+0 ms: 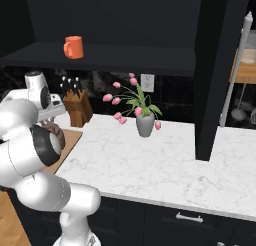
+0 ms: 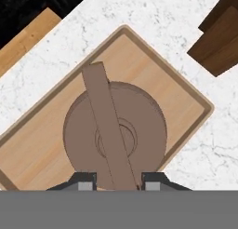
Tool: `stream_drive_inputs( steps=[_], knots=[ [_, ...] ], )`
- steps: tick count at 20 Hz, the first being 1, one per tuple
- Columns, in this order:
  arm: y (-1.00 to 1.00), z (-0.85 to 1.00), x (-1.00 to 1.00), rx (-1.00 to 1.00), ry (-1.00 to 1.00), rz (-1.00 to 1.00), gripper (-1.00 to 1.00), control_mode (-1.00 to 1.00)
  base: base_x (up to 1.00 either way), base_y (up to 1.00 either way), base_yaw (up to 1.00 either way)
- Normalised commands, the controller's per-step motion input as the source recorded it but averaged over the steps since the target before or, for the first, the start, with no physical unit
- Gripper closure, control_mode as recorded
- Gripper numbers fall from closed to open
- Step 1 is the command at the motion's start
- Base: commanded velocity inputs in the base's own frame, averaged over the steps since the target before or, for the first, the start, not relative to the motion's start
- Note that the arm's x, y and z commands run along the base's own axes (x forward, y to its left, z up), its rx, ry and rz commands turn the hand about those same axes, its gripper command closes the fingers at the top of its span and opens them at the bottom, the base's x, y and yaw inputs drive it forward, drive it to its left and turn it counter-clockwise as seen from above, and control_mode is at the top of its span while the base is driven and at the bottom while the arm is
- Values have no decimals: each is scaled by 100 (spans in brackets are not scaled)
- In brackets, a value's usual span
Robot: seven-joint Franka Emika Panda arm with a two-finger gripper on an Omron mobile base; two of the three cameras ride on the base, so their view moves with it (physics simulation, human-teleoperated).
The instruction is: Pick the kettle from the counter and place it on the tray. Then pick the mug from the cabinet and place it on the tray. Then close the cabinet doors.
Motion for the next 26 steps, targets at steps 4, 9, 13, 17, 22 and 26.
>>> stream_drive_inputs(
  steps=[4, 9, 13, 17, 22, 26],
  knots=[
    [0, -19, 0, 0, 0, 0, -100, -100, 0, 0, 0],
    [0, -3, -1, 2, -2, 0, -100, -100, 0, 0, 0],
    [0, 68, -49, 1, -17, 0, -100, -100, 0, 0, 0],
    [0, 84, -71, 0, -20, 0, -100, -100, 0, 0, 0],
    [-23, 72, -78, 0, -11, -12, -100, -100, 0, 0, 0],
    [-65, 65, -69, 1, -2, -27, -100, -100, 0, 0, 0]
  ],
)
